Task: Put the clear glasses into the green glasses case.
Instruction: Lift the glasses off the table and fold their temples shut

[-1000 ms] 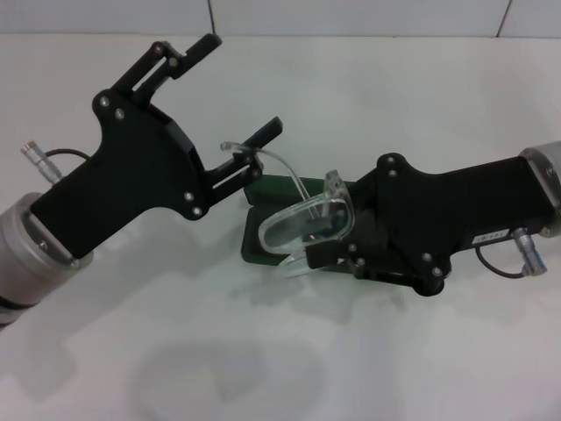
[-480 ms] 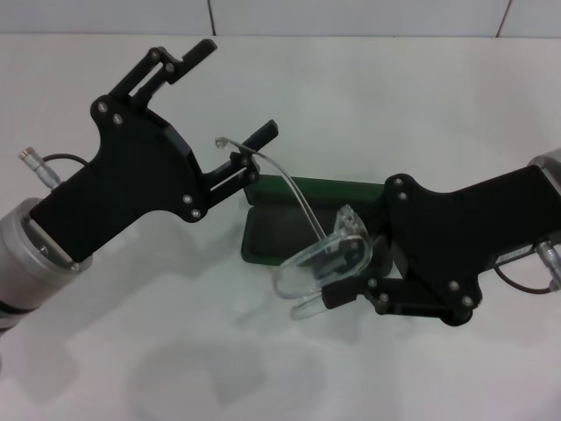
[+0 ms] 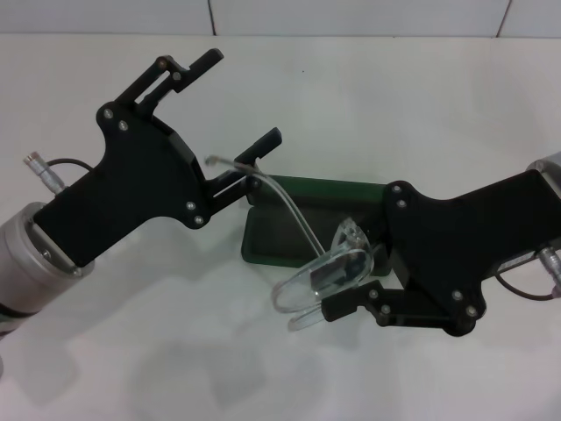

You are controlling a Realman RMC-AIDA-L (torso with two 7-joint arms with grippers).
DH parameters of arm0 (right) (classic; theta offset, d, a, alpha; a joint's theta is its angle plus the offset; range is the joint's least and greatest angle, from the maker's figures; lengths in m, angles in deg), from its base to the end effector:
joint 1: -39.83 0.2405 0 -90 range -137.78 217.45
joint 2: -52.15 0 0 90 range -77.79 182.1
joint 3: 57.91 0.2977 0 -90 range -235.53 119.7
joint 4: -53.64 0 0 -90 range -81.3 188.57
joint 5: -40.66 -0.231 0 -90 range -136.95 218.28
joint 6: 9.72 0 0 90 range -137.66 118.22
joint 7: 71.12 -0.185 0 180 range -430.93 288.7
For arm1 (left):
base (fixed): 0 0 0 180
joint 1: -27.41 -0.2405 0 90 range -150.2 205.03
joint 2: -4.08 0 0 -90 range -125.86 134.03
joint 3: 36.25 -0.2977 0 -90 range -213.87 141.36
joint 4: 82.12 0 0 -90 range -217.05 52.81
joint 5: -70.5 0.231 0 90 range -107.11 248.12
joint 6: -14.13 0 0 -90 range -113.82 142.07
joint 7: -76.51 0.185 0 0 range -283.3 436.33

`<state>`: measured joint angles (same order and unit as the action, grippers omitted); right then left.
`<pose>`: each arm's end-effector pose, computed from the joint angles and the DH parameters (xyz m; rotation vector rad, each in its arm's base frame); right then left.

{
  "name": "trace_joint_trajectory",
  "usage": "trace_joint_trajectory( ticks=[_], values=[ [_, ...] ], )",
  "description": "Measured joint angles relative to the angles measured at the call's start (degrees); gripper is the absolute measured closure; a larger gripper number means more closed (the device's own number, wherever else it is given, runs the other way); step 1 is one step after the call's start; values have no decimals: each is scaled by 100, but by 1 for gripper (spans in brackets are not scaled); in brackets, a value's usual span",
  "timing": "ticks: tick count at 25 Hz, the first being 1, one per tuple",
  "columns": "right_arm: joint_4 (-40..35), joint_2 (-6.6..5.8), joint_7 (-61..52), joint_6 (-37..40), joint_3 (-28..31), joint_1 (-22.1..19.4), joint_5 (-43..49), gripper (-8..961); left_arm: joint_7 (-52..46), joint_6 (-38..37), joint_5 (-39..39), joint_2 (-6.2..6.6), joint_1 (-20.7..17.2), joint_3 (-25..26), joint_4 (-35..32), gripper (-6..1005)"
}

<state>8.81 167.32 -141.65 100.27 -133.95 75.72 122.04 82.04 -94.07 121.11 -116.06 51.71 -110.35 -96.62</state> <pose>0.1438 0.3191 -0.0500 2.6373 0.2999 -1.0280 -0.2288 0.3038 -0.0563 -1.8837 0.6979 -1.1497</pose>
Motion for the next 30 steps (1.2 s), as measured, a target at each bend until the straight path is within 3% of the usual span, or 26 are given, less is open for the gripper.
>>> trace_joint_trajectory(
  ticks=[12, 30],
  values=[
    [259, 82, -23, -36, -127, 129, -61, 806, 233, -16, -8, -32, 55, -223, -40, 292],
    [335, 75, -31, -364, -97, 85, -70, 797, 256, -149, -38, -35, 66, -228, -60, 292]
  ],
)
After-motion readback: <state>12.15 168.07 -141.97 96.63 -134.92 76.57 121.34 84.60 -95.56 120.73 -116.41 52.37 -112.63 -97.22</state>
